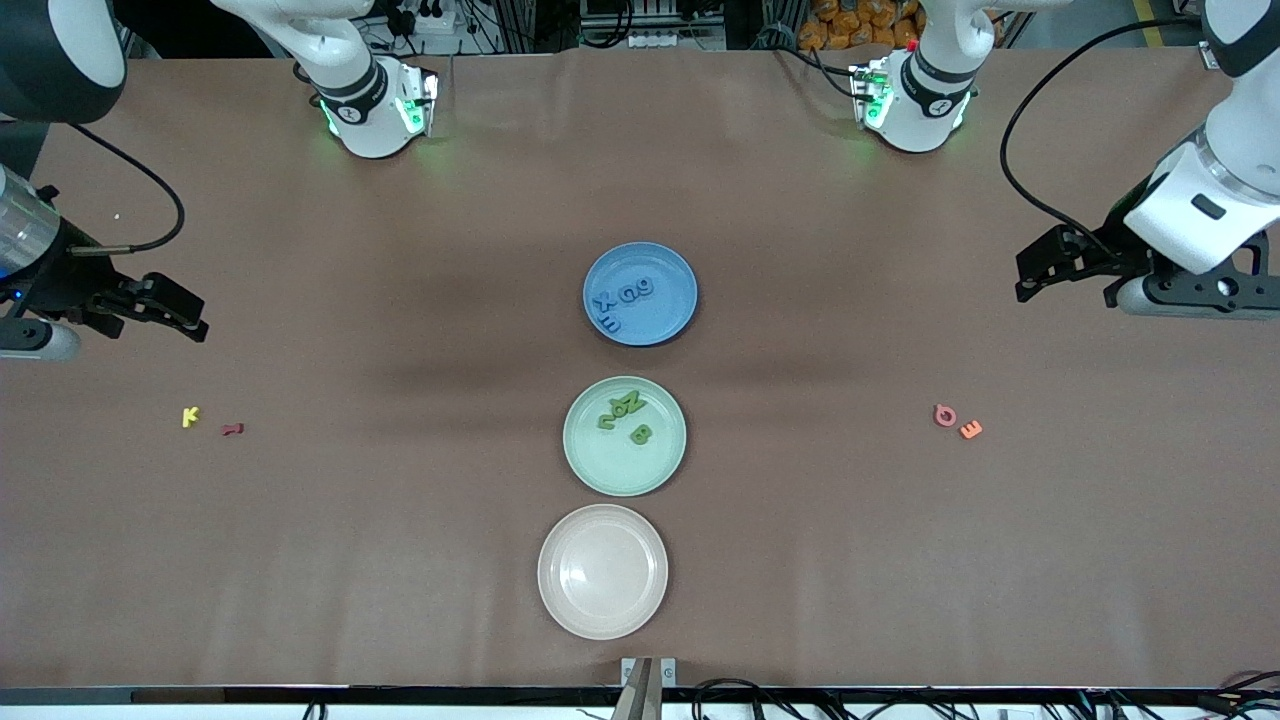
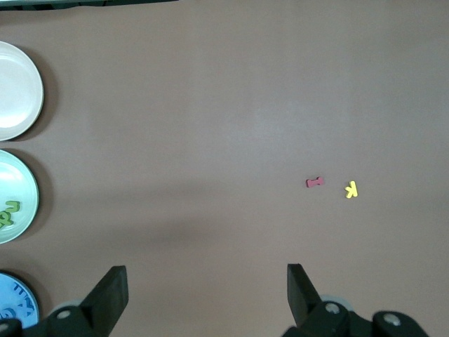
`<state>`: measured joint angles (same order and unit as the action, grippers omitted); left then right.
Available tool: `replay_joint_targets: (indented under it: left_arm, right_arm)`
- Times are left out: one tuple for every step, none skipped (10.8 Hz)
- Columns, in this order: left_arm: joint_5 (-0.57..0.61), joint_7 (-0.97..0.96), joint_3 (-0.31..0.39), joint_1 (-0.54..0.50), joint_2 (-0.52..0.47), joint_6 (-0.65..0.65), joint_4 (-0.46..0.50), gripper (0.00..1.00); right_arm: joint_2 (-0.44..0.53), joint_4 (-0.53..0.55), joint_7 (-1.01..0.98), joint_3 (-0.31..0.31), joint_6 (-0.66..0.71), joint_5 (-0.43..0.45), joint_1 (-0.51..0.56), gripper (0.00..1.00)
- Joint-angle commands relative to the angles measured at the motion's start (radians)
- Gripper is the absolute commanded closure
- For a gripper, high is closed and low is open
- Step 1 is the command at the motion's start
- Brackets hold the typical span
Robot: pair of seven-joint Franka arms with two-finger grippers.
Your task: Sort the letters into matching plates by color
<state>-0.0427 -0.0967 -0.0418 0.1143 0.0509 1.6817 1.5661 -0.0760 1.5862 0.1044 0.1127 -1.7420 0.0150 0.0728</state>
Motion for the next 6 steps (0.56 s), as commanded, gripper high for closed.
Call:
replay_joint_targets:
  left_arm:
    - [-0.014, 0.035, 0.003, -0.007, 0.015, -0.033, -0.046, 0.00]
    - [-0.014, 0.031, 0.005, -0.008, 0.004, -0.033, -0.043, 0.00]
    - [-0.010, 0.023, 0.005, -0.008, 0.003, -0.033, -0.044, 0.00]
    - [-0.002, 0.019, 0.008, -0.010, -0.003, -0.033, -0.047, 0.00]
    - [0.007, 0.009, 0.010, -0.010, -0.028, -0.033, -0.037, 0.00]
    - [0.018, -0.004, 0.010, -0.010, -0.040, -0.033, -0.014, 0.00]
  right_arm:
    - [0.024, 0.014, -0.006, 0.001, 0.009, -0.001, 0.001, 0.00]
    - [0.024, 0.014, -0.006, 0.001, 0.009, -0.001, -0.001, 0.00]
    - [0.024, 0.014, -0.006, 0.001, 0.009, -0.001, -0.001, 0.00]
    - [0.024, 0.014, -0.006, 0.001, 0.010, -0.001, 0.001, 0.00]
    - [0.022, 0.014, -0.006, 0.001, 0.009, -0.001, 0.001, 0.00]
    - [0.021, 0.014, -0.006, 0.001, 0.007, -0.001, 0.001, 0.00]
